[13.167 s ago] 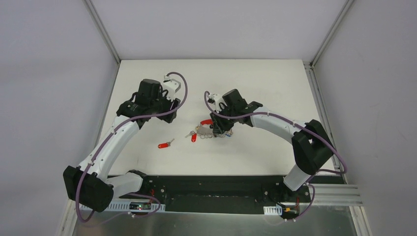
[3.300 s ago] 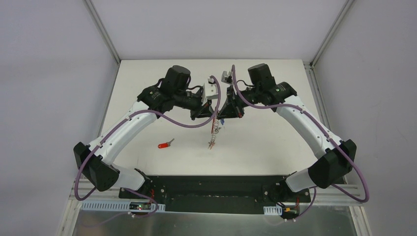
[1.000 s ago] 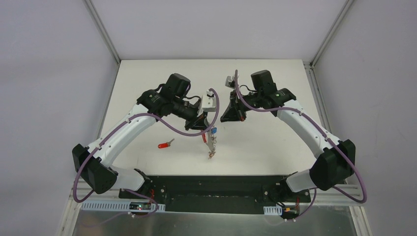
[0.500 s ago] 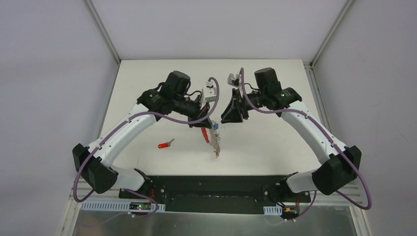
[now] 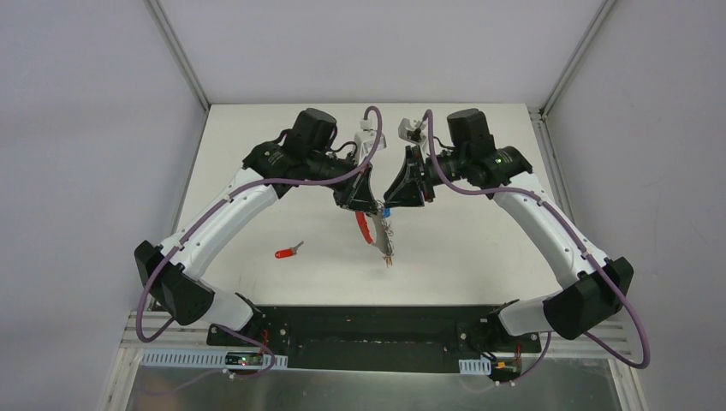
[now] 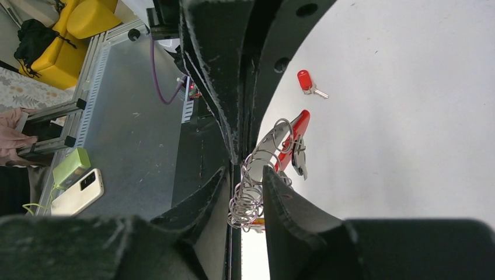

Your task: Put the keys on the keyring

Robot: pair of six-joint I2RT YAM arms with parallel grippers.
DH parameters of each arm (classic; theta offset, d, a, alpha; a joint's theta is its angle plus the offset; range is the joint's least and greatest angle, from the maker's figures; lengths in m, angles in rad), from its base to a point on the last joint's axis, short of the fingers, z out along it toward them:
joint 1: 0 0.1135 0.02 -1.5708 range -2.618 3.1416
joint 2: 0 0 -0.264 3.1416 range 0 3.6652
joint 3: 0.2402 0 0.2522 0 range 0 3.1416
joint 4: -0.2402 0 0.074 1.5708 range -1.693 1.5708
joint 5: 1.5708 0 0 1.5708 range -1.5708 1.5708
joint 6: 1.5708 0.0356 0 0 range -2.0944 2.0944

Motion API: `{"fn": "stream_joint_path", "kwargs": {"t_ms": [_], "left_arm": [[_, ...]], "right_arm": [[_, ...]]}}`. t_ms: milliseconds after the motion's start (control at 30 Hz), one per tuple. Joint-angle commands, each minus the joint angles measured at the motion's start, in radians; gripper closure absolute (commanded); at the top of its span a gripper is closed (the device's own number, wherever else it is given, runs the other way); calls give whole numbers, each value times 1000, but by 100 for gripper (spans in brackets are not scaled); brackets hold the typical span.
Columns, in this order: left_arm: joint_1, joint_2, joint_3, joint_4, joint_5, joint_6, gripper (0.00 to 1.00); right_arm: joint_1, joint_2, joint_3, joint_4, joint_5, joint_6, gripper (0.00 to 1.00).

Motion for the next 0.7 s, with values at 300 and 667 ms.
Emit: {"fn": "stream_joint_path", "kwargs": {"t_ms": [300,667], "left_arm": [[-7,27,64,16,47,-60,100],[-7,23,63,14,46,-32,100]], "right_arm": [[4,-22,-33,-28,-31,-61,81],[12,-26,-68,-17,-25,-68,73]]}}
